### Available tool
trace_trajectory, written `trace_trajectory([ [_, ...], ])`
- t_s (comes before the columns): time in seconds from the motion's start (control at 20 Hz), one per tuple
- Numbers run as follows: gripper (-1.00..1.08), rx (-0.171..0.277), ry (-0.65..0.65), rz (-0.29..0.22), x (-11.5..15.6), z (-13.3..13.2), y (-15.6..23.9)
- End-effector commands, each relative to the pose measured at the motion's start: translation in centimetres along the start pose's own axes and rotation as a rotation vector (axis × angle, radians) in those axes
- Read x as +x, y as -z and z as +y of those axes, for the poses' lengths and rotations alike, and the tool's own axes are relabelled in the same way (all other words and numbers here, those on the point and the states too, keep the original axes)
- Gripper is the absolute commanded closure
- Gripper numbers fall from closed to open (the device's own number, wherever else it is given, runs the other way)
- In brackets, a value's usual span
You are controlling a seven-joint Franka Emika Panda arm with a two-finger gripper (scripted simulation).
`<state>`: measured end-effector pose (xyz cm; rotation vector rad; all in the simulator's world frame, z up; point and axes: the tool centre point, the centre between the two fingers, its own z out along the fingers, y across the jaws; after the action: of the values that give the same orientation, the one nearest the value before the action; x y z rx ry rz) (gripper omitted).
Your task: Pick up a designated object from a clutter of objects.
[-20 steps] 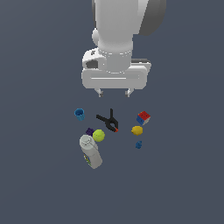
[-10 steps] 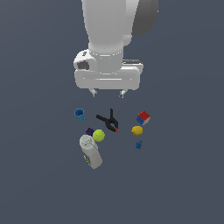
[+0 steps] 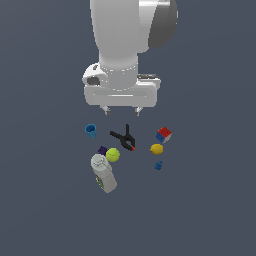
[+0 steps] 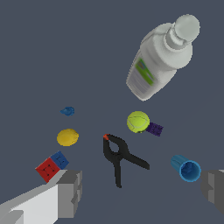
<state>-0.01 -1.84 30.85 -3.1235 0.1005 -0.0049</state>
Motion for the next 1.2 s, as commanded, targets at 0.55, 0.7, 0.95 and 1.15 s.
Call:
trace_trajectory([
  [0.55,-0.92,-0.004,-0.021,-0.001,2.1,2.8,-10.8],
  [0.7,-0.92,-0.007,-0.027,-0.002,2.3,3.6,-14.0],
  [0.95,-0.92,-0.011,-0.035,-0.002,2.1,4.8,-18.0],
  [1.15,-0.92,-0.014,-0.039,-0.002,1.9,5.4,-20.2],
])
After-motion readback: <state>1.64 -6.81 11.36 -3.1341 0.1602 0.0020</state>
